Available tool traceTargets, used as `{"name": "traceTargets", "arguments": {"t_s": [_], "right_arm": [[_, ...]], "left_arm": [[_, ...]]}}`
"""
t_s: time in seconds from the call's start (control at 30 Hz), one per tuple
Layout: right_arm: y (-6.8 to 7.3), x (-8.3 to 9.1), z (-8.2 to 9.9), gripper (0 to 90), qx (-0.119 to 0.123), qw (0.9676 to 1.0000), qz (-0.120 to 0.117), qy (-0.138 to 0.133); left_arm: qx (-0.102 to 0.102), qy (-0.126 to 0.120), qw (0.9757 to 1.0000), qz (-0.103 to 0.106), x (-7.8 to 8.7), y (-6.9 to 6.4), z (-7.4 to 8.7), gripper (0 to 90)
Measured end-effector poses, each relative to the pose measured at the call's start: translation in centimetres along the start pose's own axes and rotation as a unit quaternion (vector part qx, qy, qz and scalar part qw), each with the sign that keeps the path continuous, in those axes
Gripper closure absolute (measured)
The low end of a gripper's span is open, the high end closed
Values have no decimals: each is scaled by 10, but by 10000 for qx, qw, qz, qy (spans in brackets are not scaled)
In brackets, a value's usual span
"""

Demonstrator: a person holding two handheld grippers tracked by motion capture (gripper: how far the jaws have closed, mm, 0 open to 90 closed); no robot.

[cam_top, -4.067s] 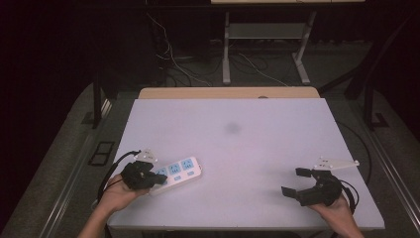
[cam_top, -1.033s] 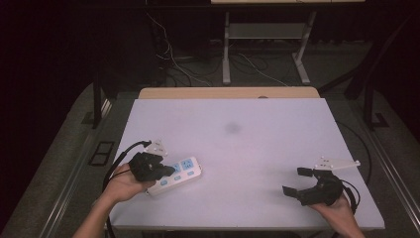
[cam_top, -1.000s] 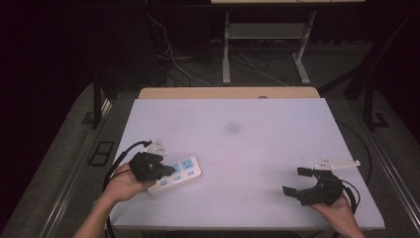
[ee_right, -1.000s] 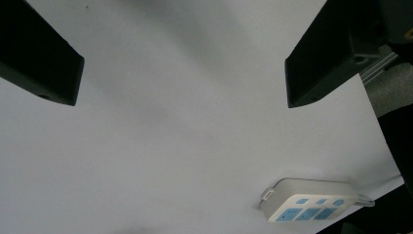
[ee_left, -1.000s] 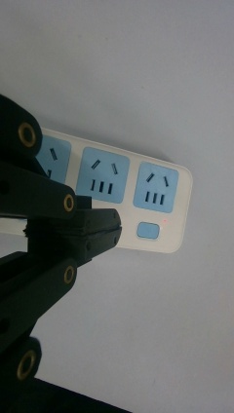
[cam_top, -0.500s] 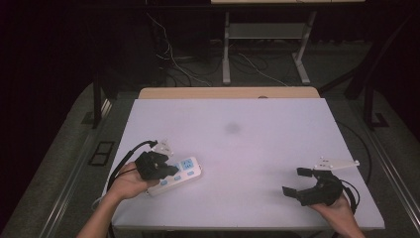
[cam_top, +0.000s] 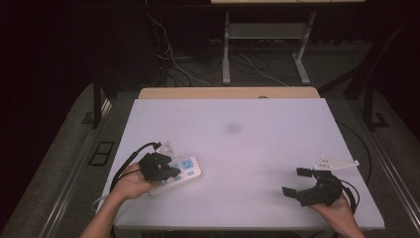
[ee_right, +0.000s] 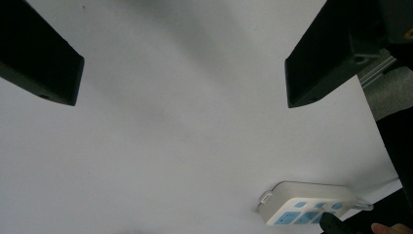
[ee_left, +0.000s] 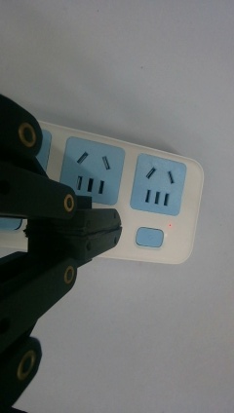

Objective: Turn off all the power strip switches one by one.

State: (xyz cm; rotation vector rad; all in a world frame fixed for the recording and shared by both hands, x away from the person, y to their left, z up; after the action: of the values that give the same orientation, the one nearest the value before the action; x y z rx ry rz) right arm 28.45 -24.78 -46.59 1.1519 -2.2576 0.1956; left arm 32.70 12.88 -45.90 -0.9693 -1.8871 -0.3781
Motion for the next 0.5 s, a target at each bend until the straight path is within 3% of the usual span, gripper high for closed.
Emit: {"name": "traceTargets", "arguments": {"t_s": [0.27, 0.5], "right_arm": [[0, 0, 0, 6, 6, 10000, -2, 7], [1, -1, 1, 6, 23, 10000, -22, 42]], "left_arm": [[5, 75, 9999, 67, -7, -2, 5, 893], [83, 0, 9999, 103, -7, -1, 5, 893]]}}
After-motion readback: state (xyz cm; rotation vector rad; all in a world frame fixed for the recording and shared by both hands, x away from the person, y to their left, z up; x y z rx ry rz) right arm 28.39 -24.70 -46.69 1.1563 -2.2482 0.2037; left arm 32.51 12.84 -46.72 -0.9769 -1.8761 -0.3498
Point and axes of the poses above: each handheld gripper's, and its own axes: x roughly backward along the jaws, z roughly out of its underside, y roughly to its left, the point moved 8 cm from there along -x, roughly forward along the jaws, and after that the axes turned 11 degrees about x, right-handed, at the moved point
